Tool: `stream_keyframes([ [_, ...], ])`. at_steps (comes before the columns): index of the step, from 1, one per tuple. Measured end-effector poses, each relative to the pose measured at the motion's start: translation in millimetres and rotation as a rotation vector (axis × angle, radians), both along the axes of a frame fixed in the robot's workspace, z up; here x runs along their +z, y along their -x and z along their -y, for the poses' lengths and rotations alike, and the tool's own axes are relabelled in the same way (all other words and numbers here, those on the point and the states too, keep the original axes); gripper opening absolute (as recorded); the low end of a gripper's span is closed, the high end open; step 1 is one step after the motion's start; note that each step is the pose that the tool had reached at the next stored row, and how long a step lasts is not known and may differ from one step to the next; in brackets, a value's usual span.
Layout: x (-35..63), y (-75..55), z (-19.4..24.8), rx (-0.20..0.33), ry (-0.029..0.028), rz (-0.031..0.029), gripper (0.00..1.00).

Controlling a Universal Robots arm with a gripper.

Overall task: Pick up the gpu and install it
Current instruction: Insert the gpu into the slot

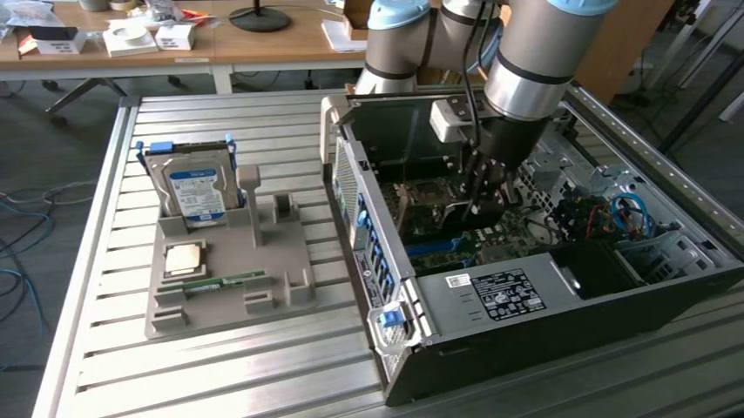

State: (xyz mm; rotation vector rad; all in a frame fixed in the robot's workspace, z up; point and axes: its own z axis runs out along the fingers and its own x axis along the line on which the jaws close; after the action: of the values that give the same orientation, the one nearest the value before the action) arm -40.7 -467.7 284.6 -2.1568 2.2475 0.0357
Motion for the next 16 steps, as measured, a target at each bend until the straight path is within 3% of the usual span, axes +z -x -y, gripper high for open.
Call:
stream_keyframes([
  [16,-10.8,1.0,0.0,0.0,0.0003,-0.0001,0.26],
])
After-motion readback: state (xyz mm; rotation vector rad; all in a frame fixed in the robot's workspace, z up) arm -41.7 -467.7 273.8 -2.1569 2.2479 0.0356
